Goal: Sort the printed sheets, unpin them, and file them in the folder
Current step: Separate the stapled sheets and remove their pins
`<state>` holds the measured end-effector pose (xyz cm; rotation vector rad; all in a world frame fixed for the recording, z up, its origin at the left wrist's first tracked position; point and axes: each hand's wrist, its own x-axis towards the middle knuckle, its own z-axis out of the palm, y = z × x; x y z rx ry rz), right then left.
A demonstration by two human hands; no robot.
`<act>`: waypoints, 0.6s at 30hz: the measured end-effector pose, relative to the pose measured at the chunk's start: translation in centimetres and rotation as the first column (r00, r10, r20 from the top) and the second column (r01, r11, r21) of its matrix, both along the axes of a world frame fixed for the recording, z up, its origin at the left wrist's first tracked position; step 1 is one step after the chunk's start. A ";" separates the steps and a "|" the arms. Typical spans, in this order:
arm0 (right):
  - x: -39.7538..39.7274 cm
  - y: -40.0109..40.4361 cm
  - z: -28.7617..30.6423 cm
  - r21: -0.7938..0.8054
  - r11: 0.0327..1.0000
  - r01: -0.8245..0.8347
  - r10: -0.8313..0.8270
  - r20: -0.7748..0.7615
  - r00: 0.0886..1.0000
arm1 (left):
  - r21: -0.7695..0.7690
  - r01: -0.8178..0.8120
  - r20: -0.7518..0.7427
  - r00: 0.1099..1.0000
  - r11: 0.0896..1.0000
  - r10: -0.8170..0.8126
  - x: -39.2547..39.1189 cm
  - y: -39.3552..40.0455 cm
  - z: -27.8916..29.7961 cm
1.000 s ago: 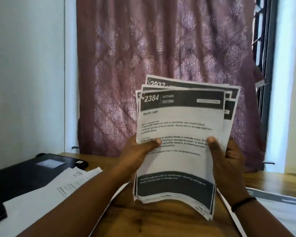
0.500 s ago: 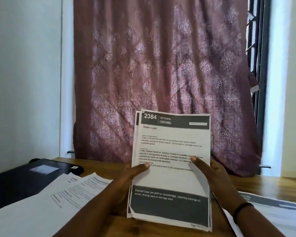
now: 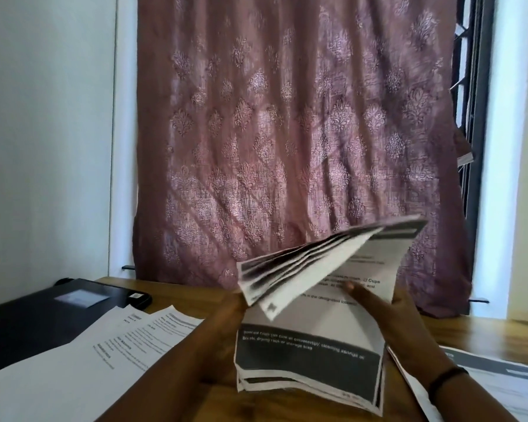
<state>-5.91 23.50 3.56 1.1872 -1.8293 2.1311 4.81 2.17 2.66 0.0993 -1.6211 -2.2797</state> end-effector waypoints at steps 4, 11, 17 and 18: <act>-1.7 -0.5 -1.7 0.294 0.953 0.069 -0.083 0.035 0.996 | -0.027 -0.040 0.083 0.996 0.999 0.042 -0.7 -0.1 -0.9; -2.1 -1.5 -3.2 0.338 0.918 0.208 -0.202 -0.055 0.978 | -0.155 -0.057 0.045 0.997 0.986 0.064 -1.6 0.2 -1.7; -0.6 -1.8 -1.9 0.192 0.948 0.253 -0.242 -0.081 0.967 | -0.218 -0.210 -0.094 0.976 0.953 0.194 -1.7 1.1 -1.3; -0.5 -1.9 -1.9 0.193 0.950 0.245 -0.233 -0.085 0.969 | -0.246 -0.247 -0.102 0.968 0.937 0.228 -1.6 1.2 -1.2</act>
